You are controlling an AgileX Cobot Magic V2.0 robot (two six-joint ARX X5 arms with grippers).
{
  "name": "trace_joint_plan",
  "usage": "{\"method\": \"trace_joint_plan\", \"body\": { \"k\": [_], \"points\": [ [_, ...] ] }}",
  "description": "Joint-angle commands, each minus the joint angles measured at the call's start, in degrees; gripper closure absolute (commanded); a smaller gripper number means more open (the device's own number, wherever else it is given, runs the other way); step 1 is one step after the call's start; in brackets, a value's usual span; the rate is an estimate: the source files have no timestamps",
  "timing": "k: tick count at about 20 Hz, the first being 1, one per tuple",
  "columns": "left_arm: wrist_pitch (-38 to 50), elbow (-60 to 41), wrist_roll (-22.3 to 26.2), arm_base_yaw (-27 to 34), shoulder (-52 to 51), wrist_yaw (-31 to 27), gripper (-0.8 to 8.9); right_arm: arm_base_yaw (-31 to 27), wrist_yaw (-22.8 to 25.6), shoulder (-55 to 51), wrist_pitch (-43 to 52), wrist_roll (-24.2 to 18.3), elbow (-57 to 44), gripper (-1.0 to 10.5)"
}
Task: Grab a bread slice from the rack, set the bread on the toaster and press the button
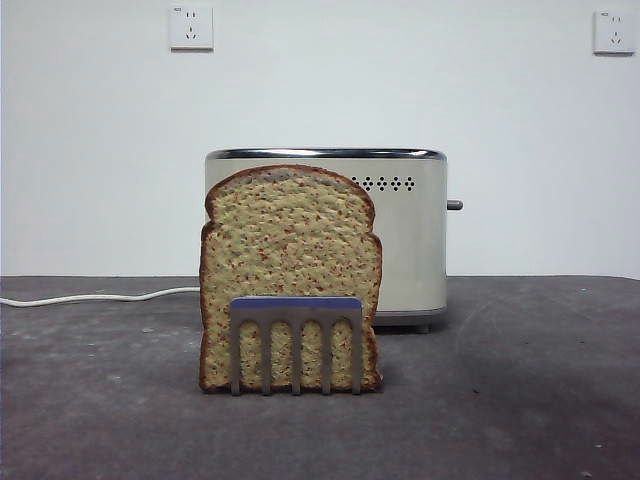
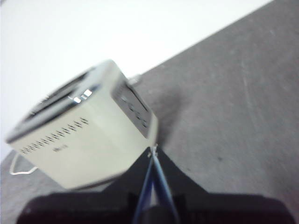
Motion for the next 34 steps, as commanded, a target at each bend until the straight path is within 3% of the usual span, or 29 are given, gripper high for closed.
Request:
{"method": "trace_joint_plan", "body": {
  "k": [1, 6, 9, 17, 23, 29, 34],
  "points": [
    [-2.1, 3.5, -0.3, 0.2, 0.6, 0.2, 8.22, 0.1, -2.0, 3.4, 0.2, -0.1, 3.7, 9.6],
    [-4.9, 10.1, 0.4, 0.2, 3.7, 4.0, 8.22, 0.1, -6.7, 11.0, -2.2, -3.5, 11.8, 9.6],
    [-8.3, 14.8, 3.3, 0.2, 6.9, 7.6, 8.22, 0.1, -9.4, 15.6, -6.9, -7.7, 17.7, 9.6],
    [-20.6, 28.8, 16.7, 0.1, 18.1, 18.3, 8.22, 0.1, -17.3, 26.9, -26.6, -24.4, 36.3, 9.6],
    [-32.0, 39.7, 27.3, 0.1, 25.9, 22.8, 8.22, 0.1, -17.2, 32.8, -41.8, -34.4, 49.0, 9.6],
    [-40.5, 45.7, 34.2, -0.3, 29.7, 22.9, 8.22, 0.2, -17.2, 34.2, -47.5, -37.0, 52.9, 9.6],
    [-42.3, 46.4, 35.7, -1.8, 30.1, 23.8, 8.13, 0.2, -17.2, 34.2, -48.0, -37.0, 52.9, 9.6]
  ]
}}
